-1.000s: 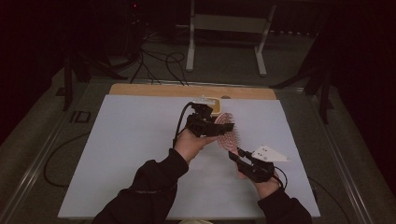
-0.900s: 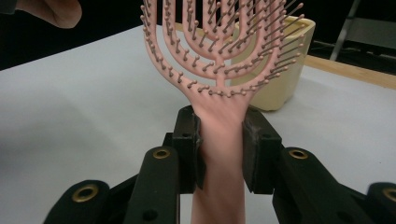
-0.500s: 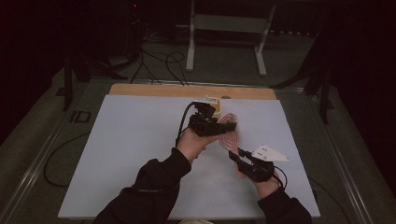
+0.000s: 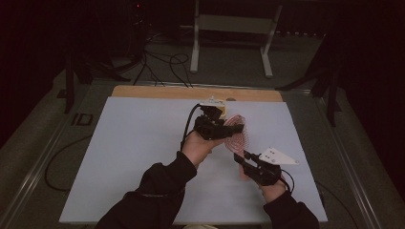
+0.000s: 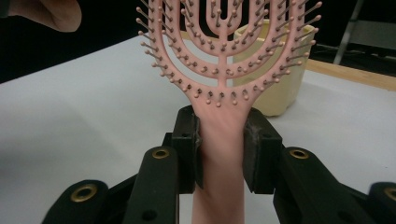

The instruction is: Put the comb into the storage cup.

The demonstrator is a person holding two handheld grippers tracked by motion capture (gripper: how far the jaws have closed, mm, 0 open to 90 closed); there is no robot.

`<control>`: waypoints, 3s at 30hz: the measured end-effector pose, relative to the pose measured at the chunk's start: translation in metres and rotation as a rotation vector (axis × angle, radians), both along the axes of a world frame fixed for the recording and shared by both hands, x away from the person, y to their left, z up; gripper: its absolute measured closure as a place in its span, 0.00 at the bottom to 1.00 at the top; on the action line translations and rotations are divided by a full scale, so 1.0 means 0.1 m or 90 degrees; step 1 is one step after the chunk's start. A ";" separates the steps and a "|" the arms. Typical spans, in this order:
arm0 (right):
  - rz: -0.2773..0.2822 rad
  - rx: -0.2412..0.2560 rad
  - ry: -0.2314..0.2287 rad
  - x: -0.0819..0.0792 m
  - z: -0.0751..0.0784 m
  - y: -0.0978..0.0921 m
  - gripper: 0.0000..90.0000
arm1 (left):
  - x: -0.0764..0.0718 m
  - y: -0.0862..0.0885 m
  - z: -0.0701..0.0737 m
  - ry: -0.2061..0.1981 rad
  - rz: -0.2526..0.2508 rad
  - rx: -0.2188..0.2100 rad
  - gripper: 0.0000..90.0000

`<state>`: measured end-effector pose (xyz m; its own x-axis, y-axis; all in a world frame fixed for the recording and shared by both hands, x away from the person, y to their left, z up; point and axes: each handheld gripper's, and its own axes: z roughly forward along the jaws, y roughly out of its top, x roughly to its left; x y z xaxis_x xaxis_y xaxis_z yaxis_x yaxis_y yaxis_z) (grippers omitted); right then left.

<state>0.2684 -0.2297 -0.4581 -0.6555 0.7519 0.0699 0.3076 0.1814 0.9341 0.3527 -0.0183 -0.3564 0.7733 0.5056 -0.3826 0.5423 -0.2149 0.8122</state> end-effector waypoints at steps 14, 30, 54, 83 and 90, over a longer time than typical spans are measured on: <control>0.004 0.043 0.025 0.01 0.01 -0.02 0.42 | -0.06 -0.02 0.05 -0.035 -0.015 0.000 0.73; 0.044 0.025 0.071 0.02 -0.05 0.03 0.10 | -0.08 0.03 0.11 -0.071 -0.026 0.006 0.73; 0.081 0.006 0.057 -0.06 -0.13 -0.04 0.10 | 0.04 0.37 0.34 -0.117 0.020 -0.004 0.73; 0.095 -0.013 0.050 -0.23 -0.15 -0.22 0.10 | 0.37 0.53 0.49 -0.138 0.066 0.009 0.73; 0.099 -0.018 0.044 -0.24 -0.17 -0.23 0.10 | 0.47 0.55 0.51 -0.142 0.075 0.014 0.73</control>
